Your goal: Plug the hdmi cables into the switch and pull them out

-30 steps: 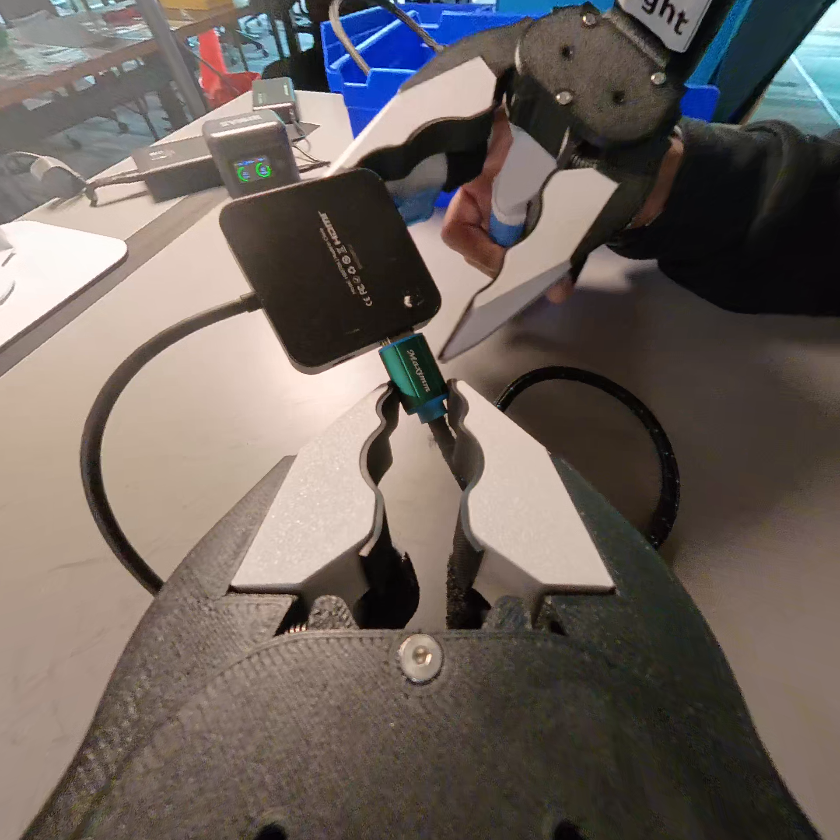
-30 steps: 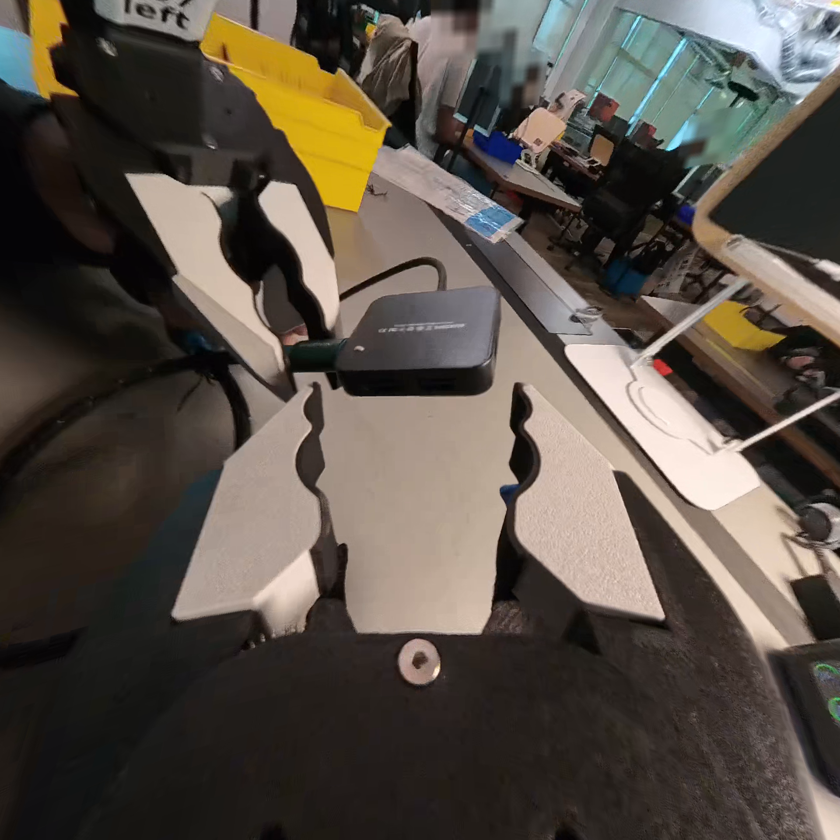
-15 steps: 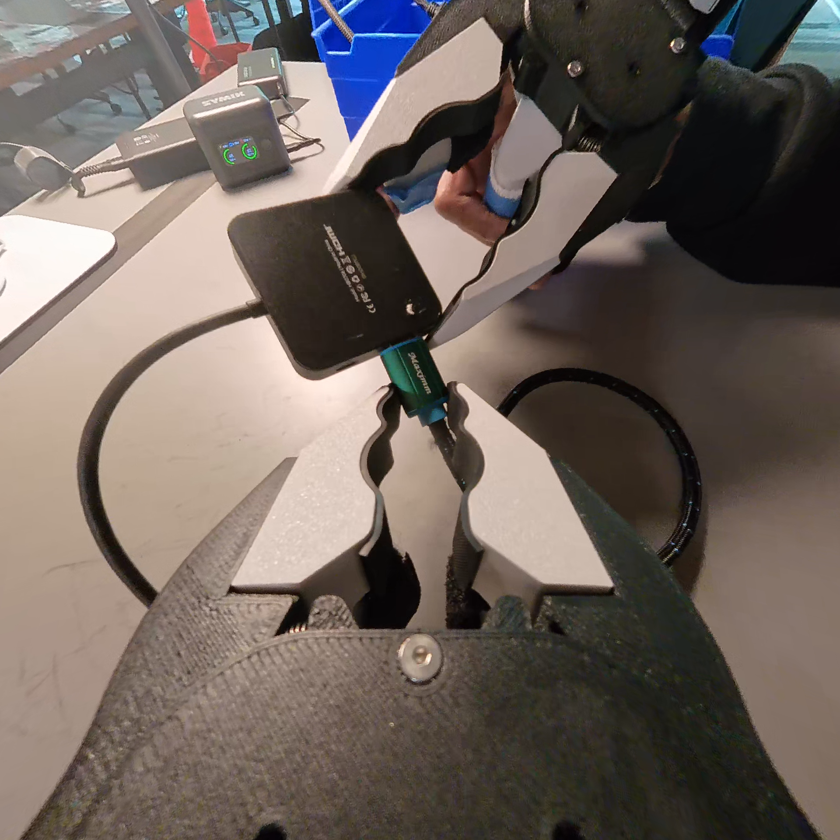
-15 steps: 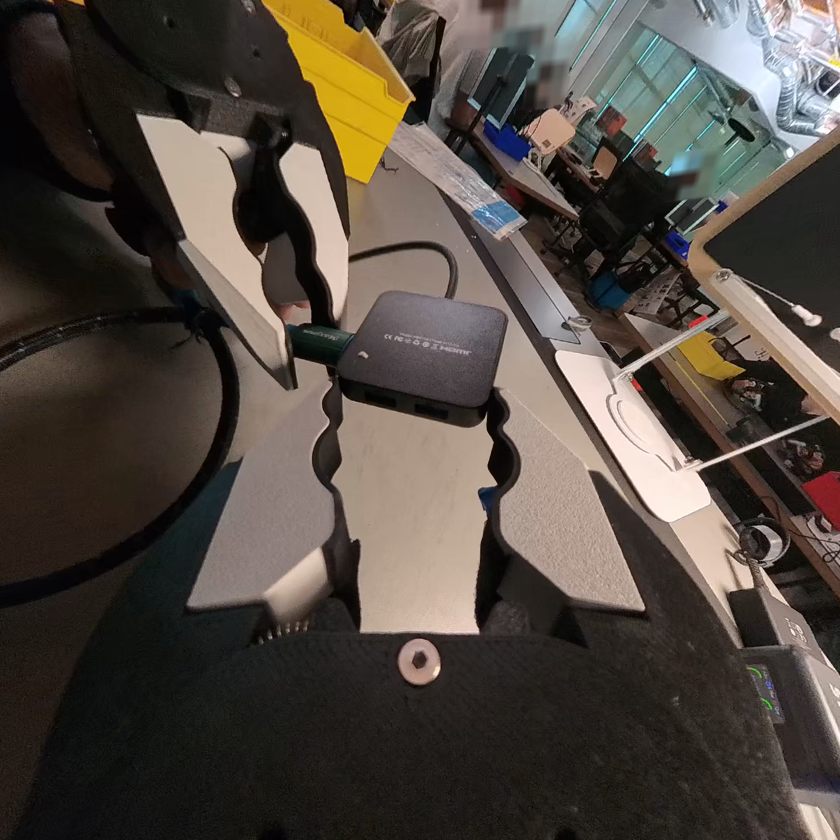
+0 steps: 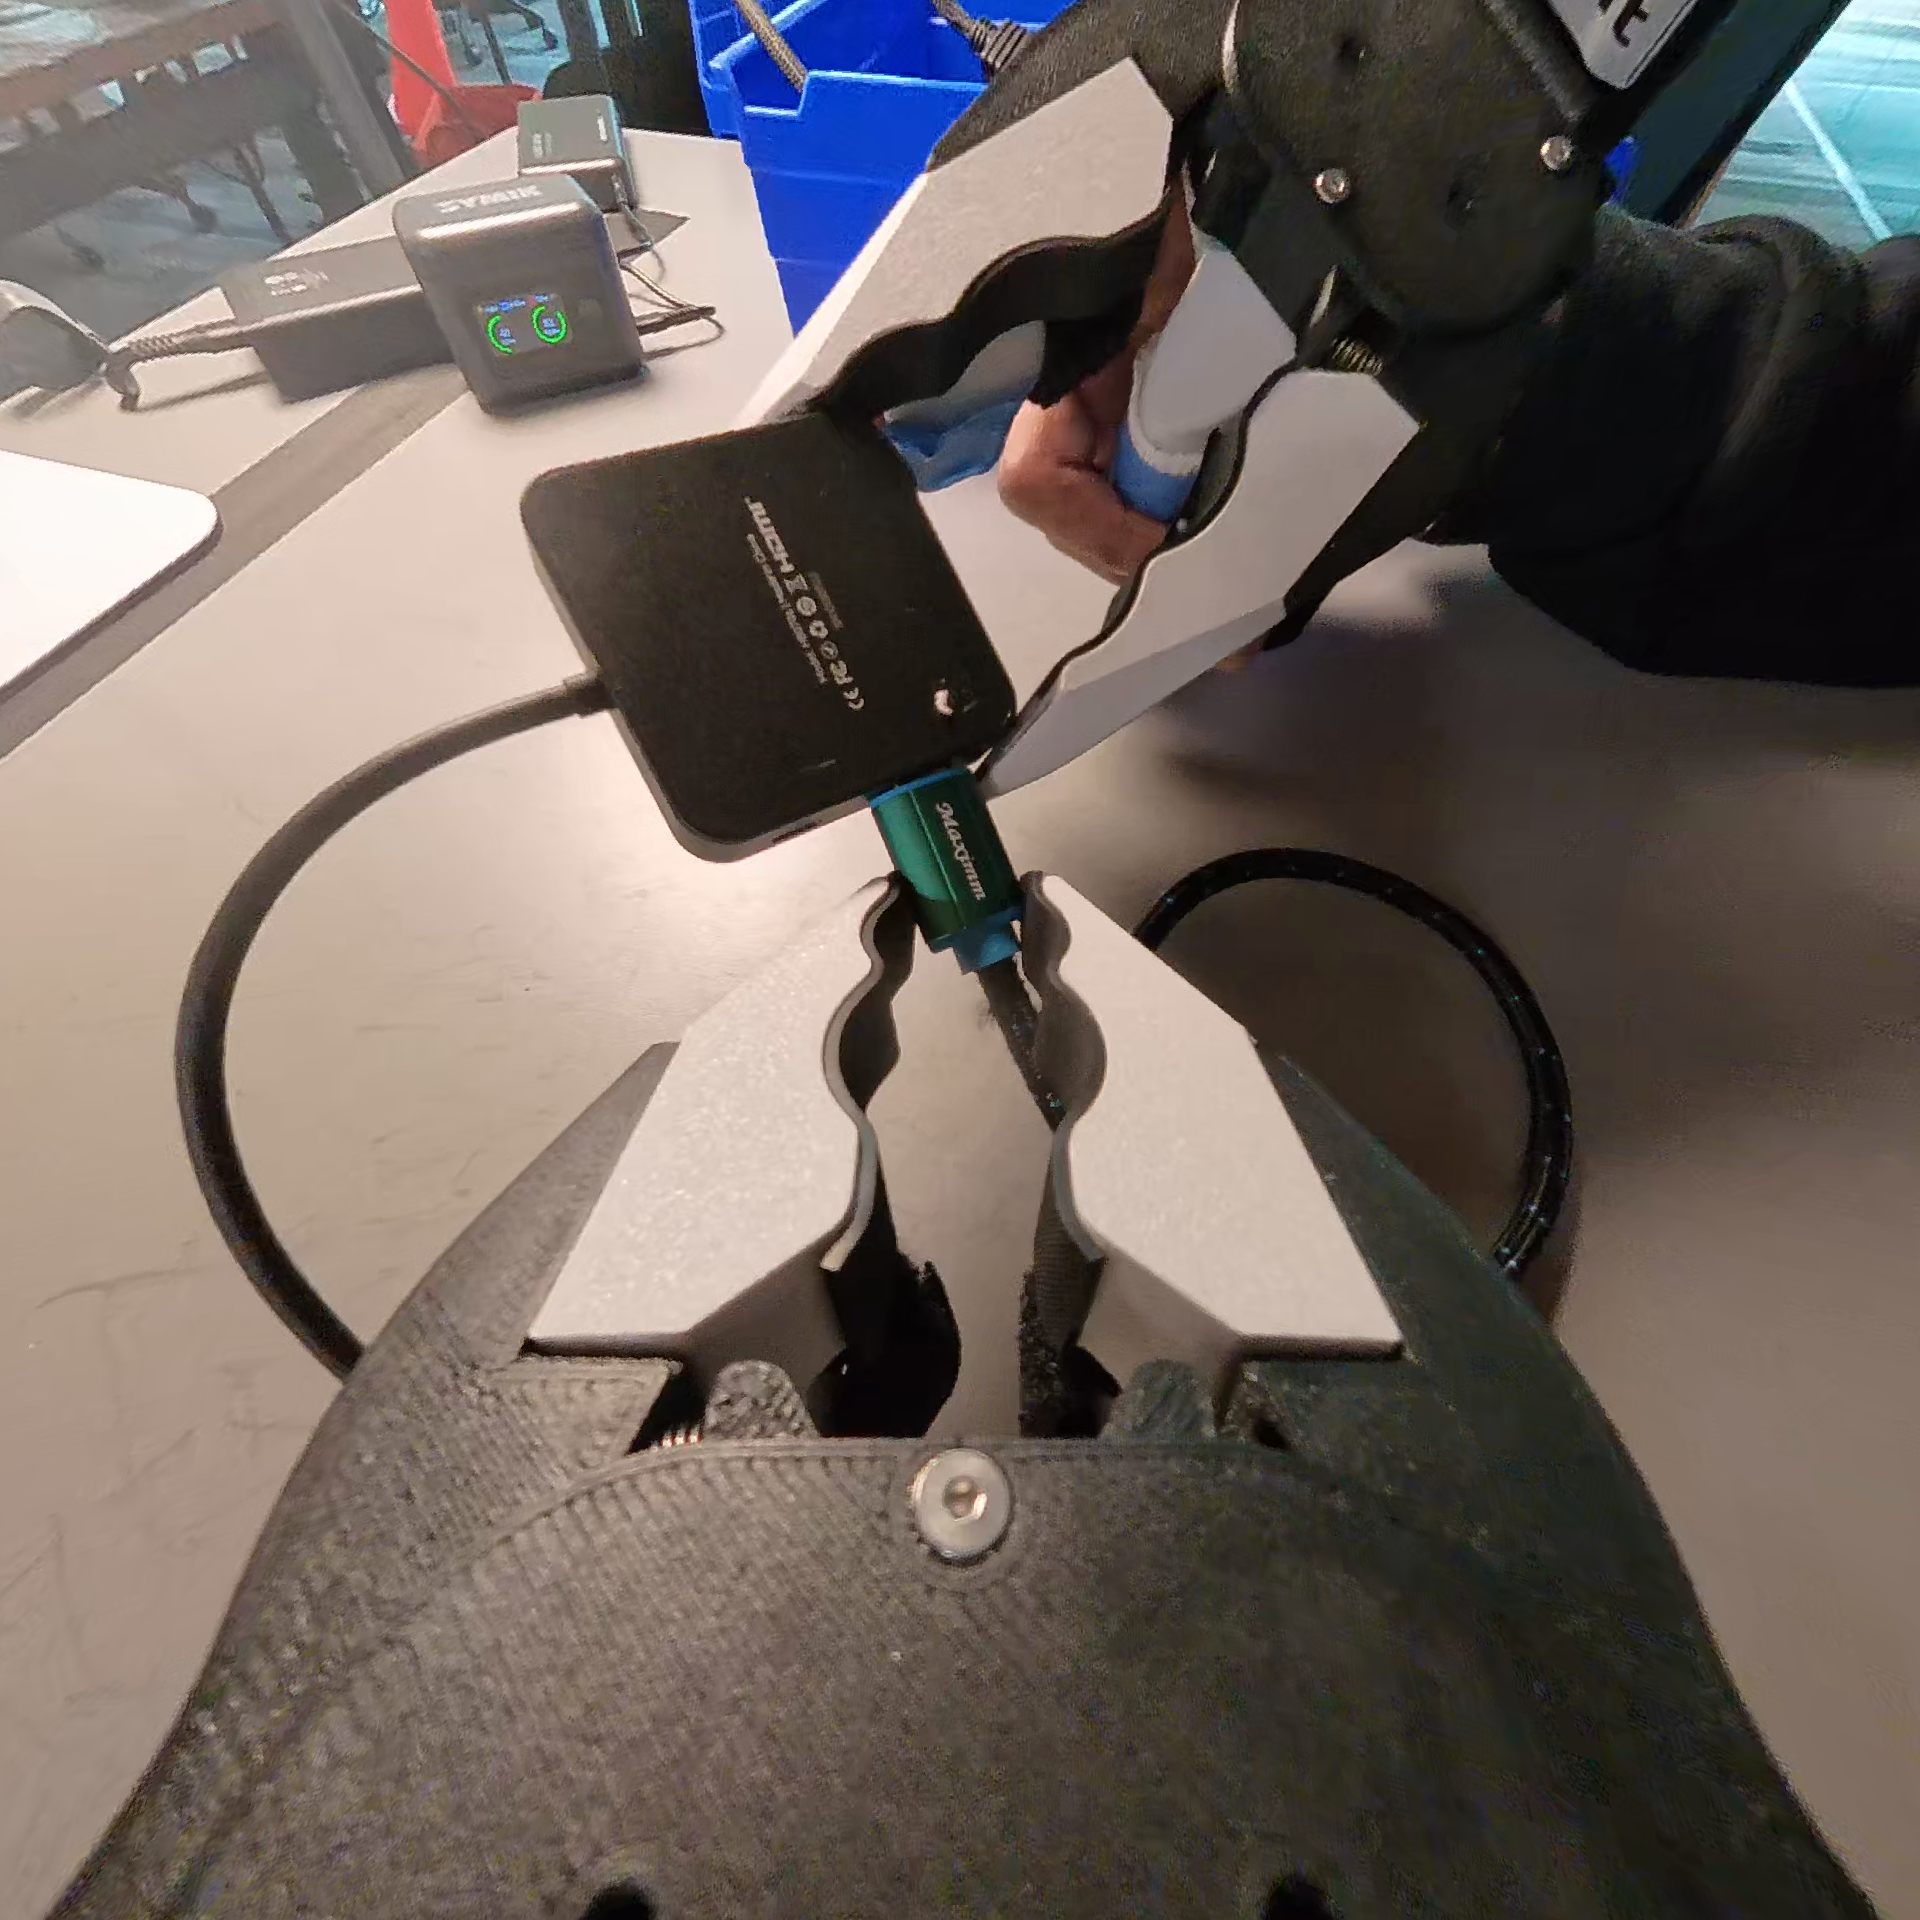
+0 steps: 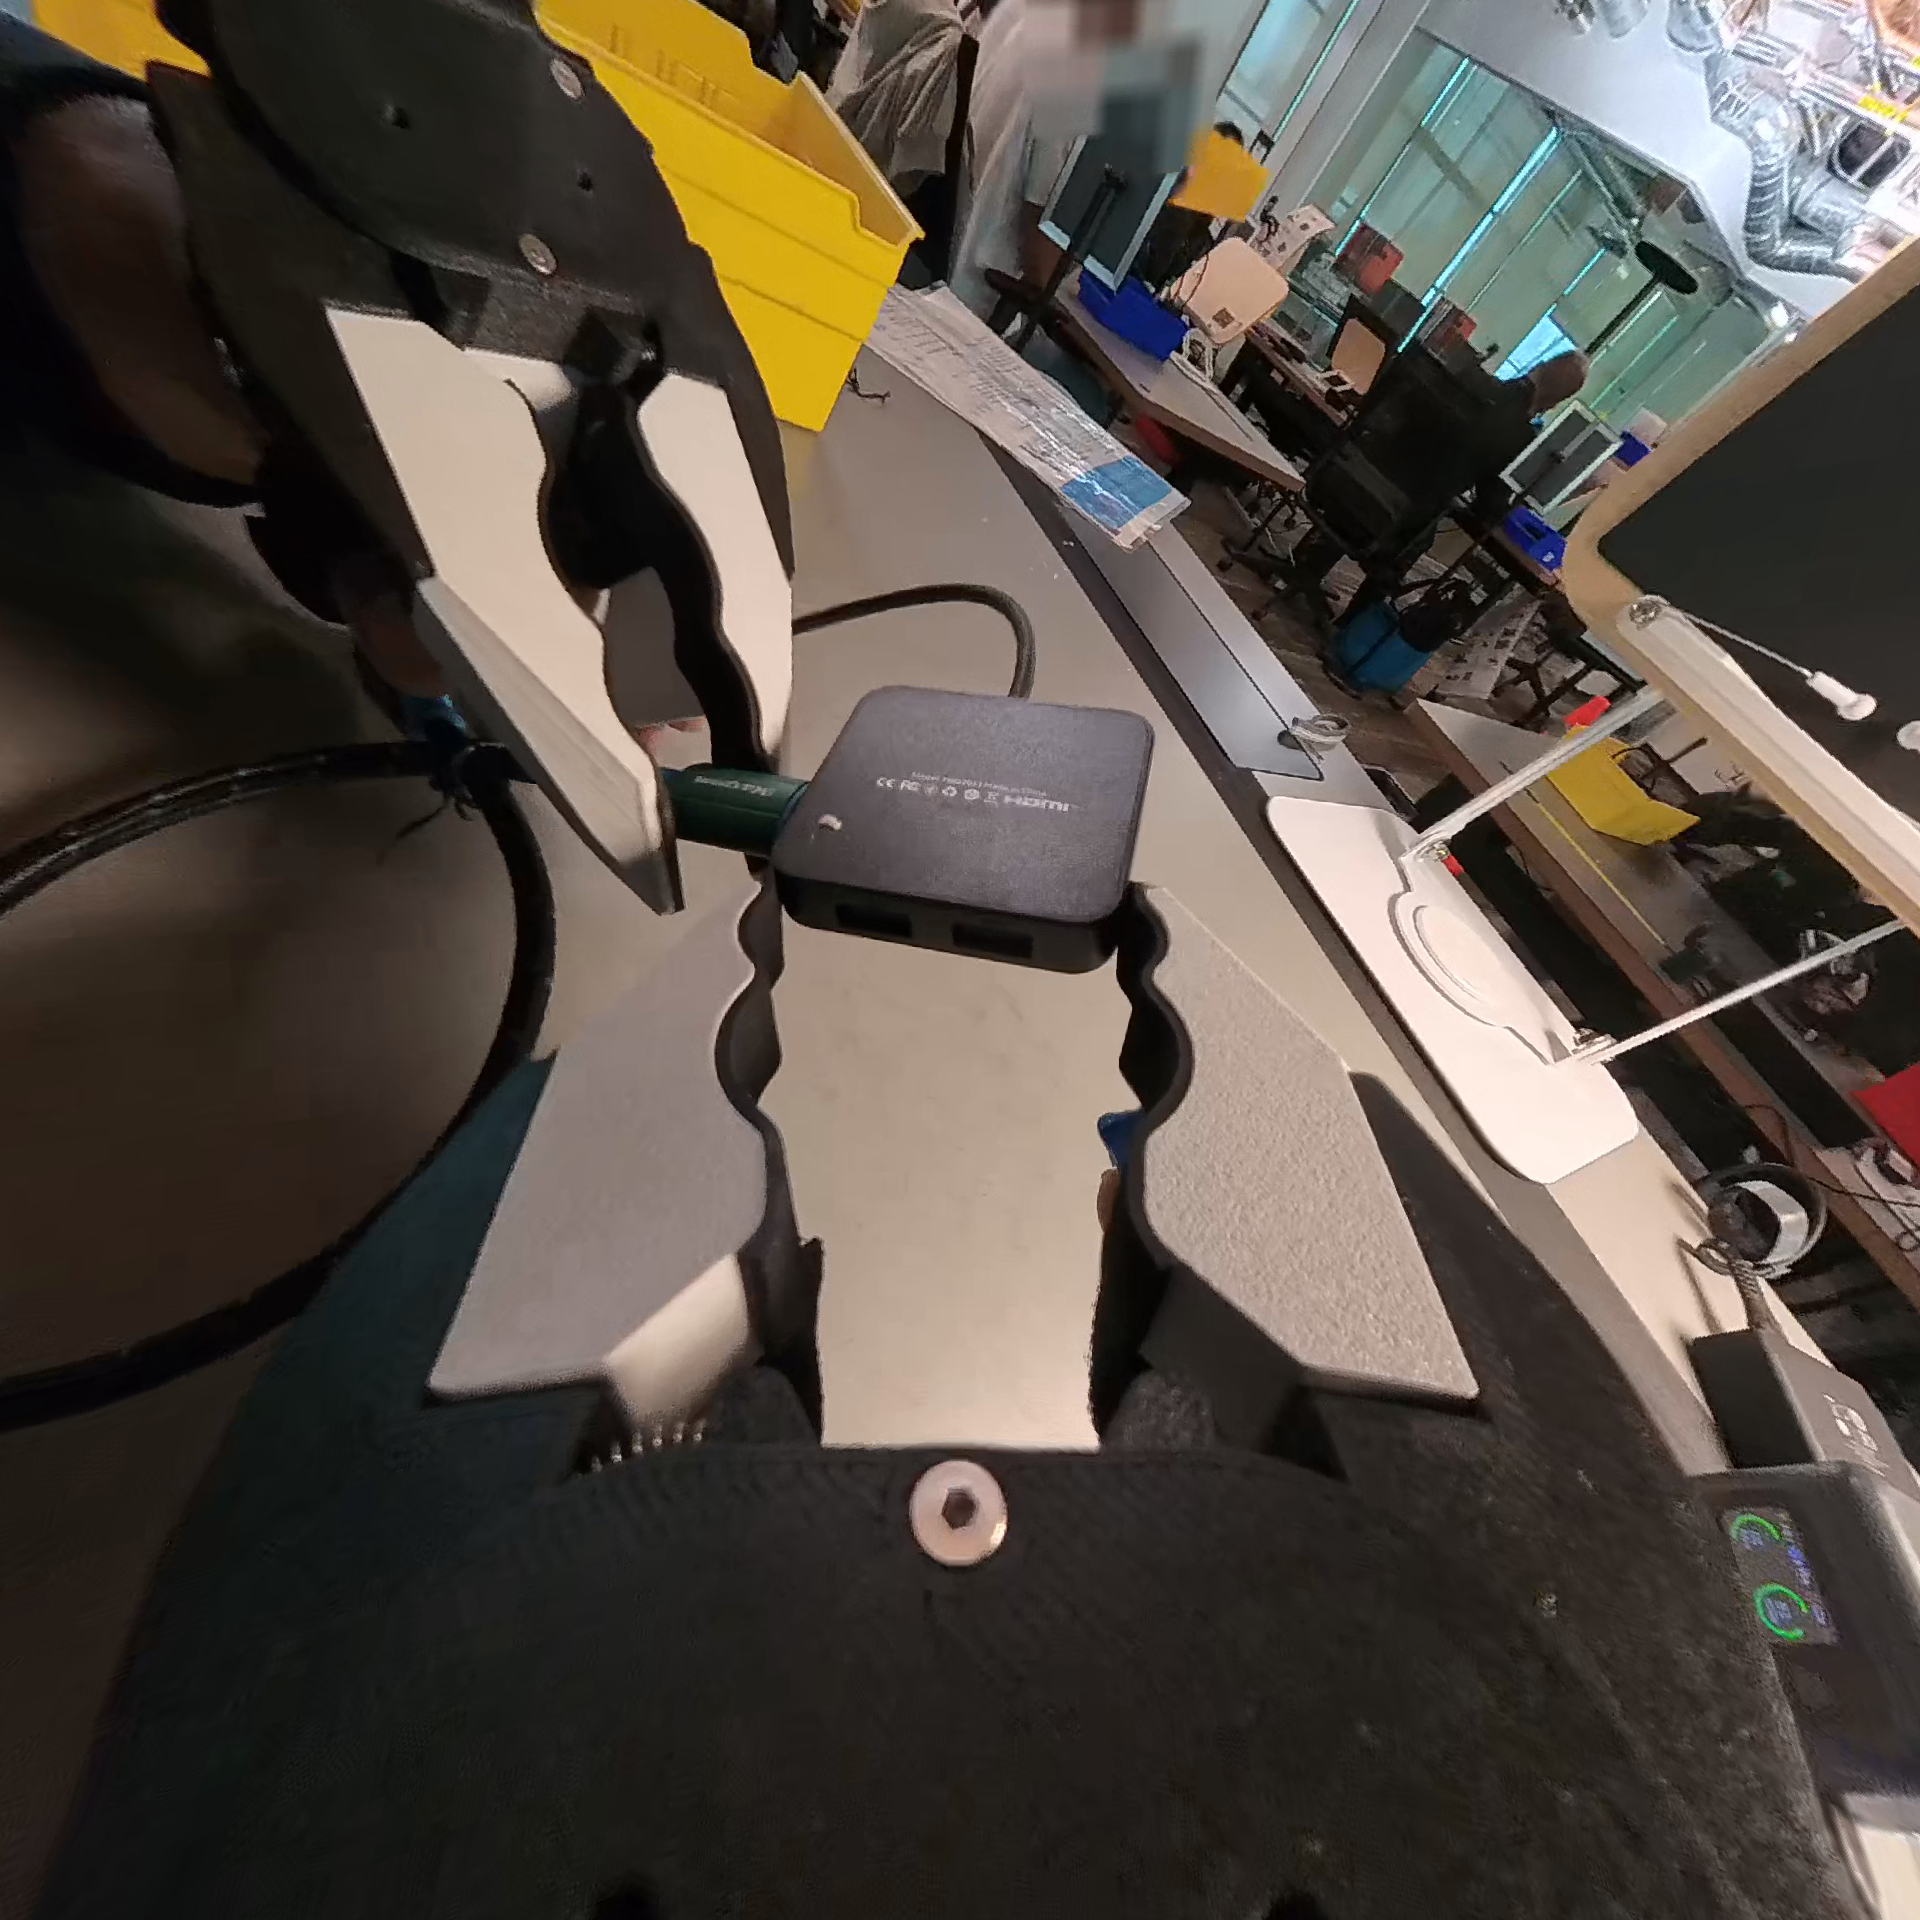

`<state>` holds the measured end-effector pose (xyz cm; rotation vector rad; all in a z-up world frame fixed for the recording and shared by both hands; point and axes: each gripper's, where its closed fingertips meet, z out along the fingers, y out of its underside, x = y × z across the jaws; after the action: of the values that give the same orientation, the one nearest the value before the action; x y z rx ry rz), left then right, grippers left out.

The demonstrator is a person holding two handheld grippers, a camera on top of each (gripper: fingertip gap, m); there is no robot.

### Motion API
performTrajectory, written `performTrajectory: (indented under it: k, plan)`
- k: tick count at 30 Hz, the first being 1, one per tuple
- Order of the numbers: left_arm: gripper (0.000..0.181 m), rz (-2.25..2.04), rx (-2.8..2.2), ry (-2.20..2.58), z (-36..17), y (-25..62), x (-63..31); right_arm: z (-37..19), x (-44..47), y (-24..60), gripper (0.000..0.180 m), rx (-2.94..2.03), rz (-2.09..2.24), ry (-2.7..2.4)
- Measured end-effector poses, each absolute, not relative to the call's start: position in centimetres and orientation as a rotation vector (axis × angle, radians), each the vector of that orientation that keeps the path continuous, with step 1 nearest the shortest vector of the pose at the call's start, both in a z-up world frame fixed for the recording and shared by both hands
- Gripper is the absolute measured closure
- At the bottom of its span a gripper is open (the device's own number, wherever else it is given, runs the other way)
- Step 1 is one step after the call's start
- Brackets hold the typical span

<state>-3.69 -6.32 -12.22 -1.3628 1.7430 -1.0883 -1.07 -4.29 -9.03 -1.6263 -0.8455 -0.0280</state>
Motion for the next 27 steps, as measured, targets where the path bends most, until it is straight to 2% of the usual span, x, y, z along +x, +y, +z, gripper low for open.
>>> performTrajectory:
  k: [1, 5, 10, 27]
  plan:
    - [0.161, -1.095, -1.352, 1.739, -12.0, -6.2, -3.7, -8.9, -1.2, -4.4, 0.111, -1.611, -0.011, -0.849]
    - [0.160, -1.125, -1.303, 1.744, -11.3, -6.4, -3.9, -8.3, -1.5, -4.9, 0.103, -1.568, -0.004, -0.880]
    - [0.162, -1.211, -1.369, 1.707, -11.3, -6.5, -3.8, -7.6, -1.3, -4.9, 0.114, -1.525, -0.087, -0.885]
    - [0.164, -1.216, -1.510, 1.583, -11.4, -5.4, -3.6, -8.1, -1.1, -3.4, 0.113, -1.518, -0.269, -0.840]
